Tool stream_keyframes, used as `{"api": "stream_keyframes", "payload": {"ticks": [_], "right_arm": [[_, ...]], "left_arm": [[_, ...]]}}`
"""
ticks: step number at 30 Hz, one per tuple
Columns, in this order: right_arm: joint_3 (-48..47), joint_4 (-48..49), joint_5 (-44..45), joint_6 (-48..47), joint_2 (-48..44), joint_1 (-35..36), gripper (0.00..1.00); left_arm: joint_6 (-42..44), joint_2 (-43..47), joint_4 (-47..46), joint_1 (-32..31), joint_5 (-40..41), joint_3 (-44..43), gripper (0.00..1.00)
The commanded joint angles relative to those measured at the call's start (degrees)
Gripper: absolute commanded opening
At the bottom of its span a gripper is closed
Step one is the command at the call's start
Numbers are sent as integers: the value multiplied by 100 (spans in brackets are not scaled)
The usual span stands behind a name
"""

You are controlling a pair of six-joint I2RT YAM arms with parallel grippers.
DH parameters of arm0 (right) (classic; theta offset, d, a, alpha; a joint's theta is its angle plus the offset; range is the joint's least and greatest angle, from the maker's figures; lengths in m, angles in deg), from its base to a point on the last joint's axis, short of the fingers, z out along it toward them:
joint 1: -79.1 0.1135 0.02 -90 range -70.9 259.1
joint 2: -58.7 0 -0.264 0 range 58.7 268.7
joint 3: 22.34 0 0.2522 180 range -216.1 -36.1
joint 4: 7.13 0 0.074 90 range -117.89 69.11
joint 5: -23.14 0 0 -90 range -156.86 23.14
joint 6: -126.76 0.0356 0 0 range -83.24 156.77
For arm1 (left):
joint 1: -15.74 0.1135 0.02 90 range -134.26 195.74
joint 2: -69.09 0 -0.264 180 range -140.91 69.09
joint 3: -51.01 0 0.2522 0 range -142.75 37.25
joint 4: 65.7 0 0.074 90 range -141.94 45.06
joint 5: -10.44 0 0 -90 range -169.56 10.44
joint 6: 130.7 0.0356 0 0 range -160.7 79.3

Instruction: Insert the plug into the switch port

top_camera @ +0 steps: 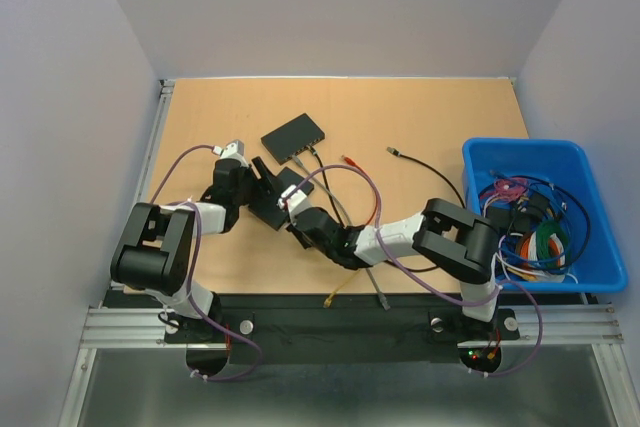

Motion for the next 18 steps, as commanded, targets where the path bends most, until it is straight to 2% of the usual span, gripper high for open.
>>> {"api": "stream_keyframes", "payload": {"ticks": [1,8,18], "right_arm": [[-103,1237,51,-28,112,64,0],[-313,1254,262,-203,384,55,1],[-682,1298,131,-221,473,-129,0]], "left_arm": [[-108,-153,414,-120,-438,-15,75],[-230,-241,414,-137,-613,12,75],[-389,-514,423,-330,-737,126,75]]}}
